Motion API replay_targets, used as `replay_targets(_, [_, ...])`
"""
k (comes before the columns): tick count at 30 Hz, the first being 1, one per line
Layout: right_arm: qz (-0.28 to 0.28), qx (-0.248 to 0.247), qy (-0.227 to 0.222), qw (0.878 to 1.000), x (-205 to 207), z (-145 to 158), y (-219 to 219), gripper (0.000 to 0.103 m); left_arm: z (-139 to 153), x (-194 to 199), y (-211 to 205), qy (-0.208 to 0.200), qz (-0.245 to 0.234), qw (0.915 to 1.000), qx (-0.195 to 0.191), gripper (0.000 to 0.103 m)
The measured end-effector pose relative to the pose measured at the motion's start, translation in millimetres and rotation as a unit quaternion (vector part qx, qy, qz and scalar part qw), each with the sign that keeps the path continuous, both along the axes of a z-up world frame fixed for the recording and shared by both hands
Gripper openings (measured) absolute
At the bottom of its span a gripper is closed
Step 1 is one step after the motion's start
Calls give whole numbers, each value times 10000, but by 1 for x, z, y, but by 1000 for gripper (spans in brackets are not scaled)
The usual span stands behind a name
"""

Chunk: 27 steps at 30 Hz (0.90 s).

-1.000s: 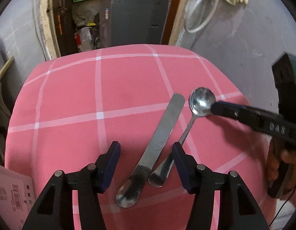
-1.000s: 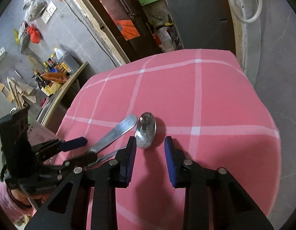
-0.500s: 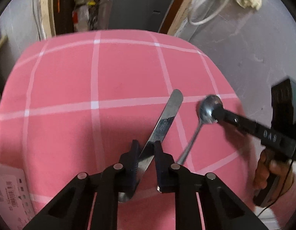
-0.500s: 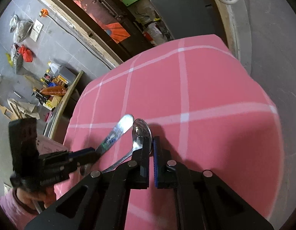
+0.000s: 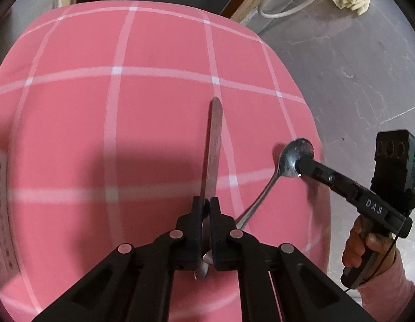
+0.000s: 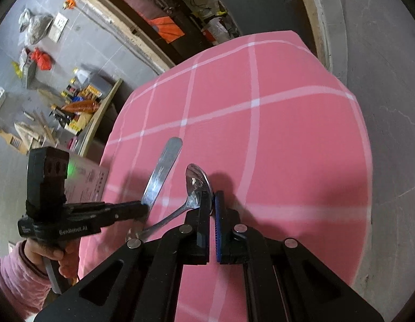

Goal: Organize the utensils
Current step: 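Close the left tool on the butter knife while the right grasps the spoon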

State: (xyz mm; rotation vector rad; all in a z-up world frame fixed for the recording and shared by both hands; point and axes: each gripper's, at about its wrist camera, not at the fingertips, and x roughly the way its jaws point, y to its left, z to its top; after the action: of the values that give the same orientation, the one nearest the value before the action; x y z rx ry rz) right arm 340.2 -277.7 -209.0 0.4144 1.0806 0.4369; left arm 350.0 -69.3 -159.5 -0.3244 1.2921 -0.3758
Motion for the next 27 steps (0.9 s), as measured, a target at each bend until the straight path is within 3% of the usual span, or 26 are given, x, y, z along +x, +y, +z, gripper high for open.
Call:
replay_targets(9, [194, -78, 268, 9994, -39, 10, -16, 3, 7, -43, 13, 237, -2, 9995, -222, 3])
replay_targets(18, [49, -45, 375, 9993, -36, -4, -21, 4, -5, -21, 10, 376, -226, 9989, -159, 13])
replay_targets(27, [-99, 322, 279, 9990, -30, -9, -23, 4, -12, 21, 9, 553, -89, 9965, -625, 14])
